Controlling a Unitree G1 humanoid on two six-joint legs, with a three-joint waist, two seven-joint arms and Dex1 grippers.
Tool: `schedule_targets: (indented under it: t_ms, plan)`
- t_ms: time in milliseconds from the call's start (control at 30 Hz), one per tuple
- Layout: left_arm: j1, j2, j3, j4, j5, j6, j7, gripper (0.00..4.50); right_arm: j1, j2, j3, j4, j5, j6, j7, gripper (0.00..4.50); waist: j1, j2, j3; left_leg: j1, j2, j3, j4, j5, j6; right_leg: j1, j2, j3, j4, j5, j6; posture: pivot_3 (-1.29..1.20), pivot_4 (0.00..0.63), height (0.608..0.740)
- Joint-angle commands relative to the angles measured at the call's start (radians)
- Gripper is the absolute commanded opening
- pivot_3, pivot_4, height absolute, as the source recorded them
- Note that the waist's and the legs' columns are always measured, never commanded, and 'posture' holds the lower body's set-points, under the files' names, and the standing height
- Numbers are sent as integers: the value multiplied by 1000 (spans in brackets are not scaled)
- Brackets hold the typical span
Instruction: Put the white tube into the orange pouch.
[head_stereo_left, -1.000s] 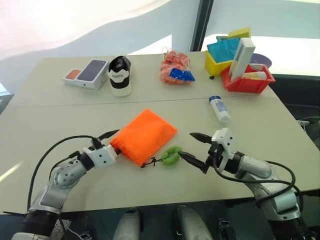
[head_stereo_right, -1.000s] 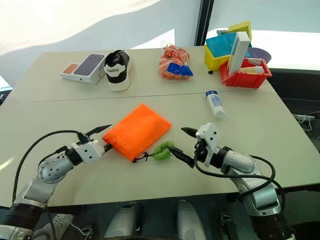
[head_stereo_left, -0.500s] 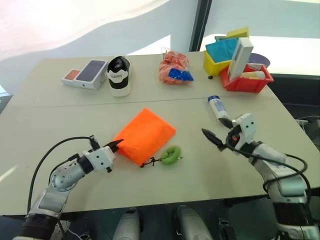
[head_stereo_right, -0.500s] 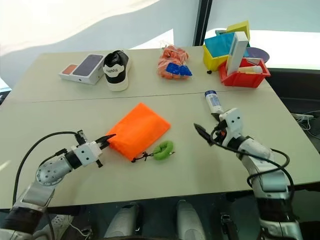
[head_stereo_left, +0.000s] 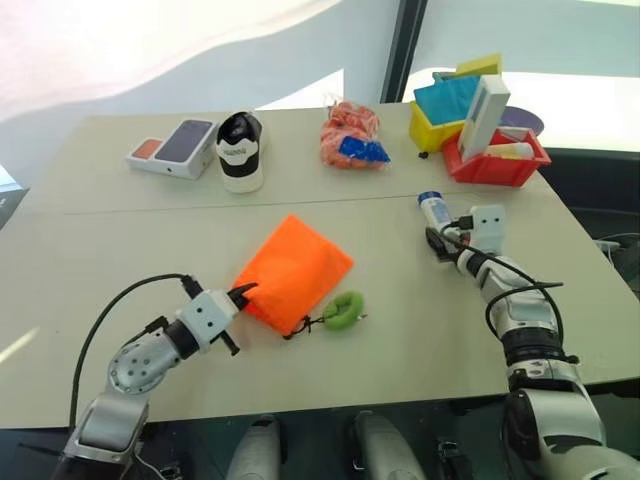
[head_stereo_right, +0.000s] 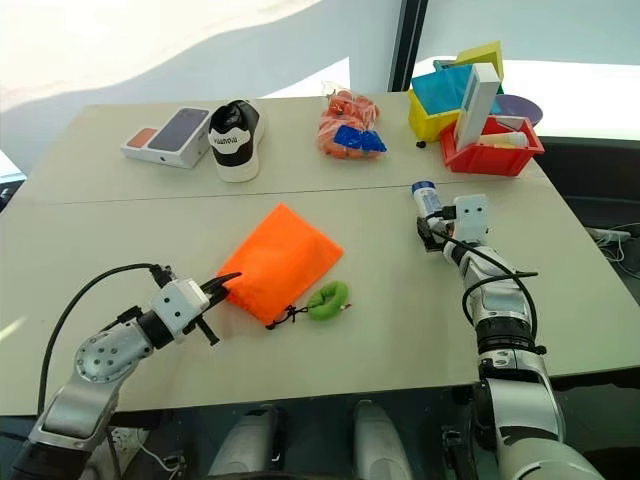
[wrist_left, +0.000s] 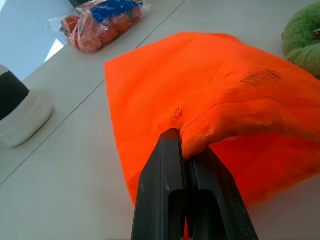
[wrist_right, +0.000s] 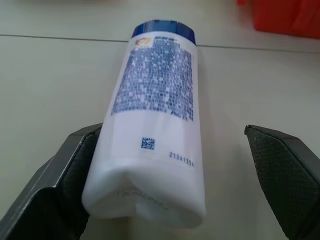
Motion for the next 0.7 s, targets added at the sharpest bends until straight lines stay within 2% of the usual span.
schedule_targets:
  t_ms: [33, 167, 200, 300, 400, 600, 700]
  plan:
    - [-5, -13, 10, -33, -31, 34, -4, 0, -28, 2, -33, -8, 14, -51, 1, 3594, -1, 0, 0, 0, 0, 0, 0, 0, 0, 0, 0, 0, 0, 0, 0, 0, 150, 740]
    - [-29, -28, 5, -20, -69, 76, -28, 0, 0, 9, -28, -76, 20, -54, 24, 1645, -1, 0, 0, 0, 0, 0, 0, 0, 0, 0, 0, 0, 0, 0, 0, 0, 150, 740]
    - [-40, -34, 6, -17, -89, 95, -36, 0, 11, 9, -25, -99, 22, -51, 34, 1519, -1, 0, 0, 0, 0, 0, 0, 0, 0, 0, 0, 0, 0, 0, 0, 0, 150, 740]
    - [-83, -41, 10, -3, -135, 144, -67, 0, 64, 3, -15, -210, 36, -46, 83, 1519, 2, 0, 0, 0, 0, 0, 0, 0, 0, 0, 0, 0, 0, 0, 0, 0, 150, 740]
    - [-161, -43, 23, 24, -217, 237, -112, 0, 204, -32, 28, -486, 111, -7, 253, 1519, 8, 0, 0, -1, 0, -1, 0, 0, 0, 0, 0, -1, 0, 0, 1, 0, 150, 740]
    - [-278, -21, 19, 53, -343, 423, -213, 0, 464, -141, 109, -981, 388, 276, 498, 1519, 0, 1, 0, 0, 0, -2, 0, 0, 0, 0, 0, -2, 1, -1, 2, 0, 150, 740]
    - [-355, -15, 9, 74, -394, 522, -252, 0, 540, -189, 181, -1152, 464, 399, 525, 1519, 0, 1, 0, 0, 0, -4, 0, 0, 0, 0, 1, -3, 1, -1, 1, 0, 150, 740]
